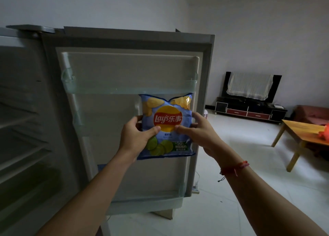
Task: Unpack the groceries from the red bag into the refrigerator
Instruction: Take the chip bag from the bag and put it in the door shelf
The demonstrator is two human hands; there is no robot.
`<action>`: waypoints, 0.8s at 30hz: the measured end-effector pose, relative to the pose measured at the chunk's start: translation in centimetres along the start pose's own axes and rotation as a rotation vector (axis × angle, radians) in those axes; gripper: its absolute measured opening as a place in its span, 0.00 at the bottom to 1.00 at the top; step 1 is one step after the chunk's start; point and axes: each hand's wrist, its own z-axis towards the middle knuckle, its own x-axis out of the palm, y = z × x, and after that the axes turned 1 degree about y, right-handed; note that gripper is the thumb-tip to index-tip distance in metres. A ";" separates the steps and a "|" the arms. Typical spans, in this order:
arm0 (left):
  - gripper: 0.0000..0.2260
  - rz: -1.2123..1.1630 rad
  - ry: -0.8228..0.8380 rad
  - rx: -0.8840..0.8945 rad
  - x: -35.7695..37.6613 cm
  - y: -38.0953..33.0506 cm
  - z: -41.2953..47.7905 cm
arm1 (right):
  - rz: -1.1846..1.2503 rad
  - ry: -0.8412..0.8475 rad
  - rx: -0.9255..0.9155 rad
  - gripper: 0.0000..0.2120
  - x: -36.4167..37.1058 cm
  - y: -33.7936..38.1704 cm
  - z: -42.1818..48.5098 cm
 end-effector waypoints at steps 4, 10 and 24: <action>0.17 0.099 -0.043 0.017 1.1 0.6 1.7 | -0.025 0.010 -0.047 0.17 -0.2 -0.1 2.1; 0.19 0.112 -0.099 0.064 3.0 1.1 3.2 | 0.020 0.000 -0.078 0.19 -1.0 -0.8 4.6; 0.18 0.129 -0.114 0.030 4.4 3.6 5.4 | -0.166 -0.041 -0.117 0.24 -1.2 -3.4 8.3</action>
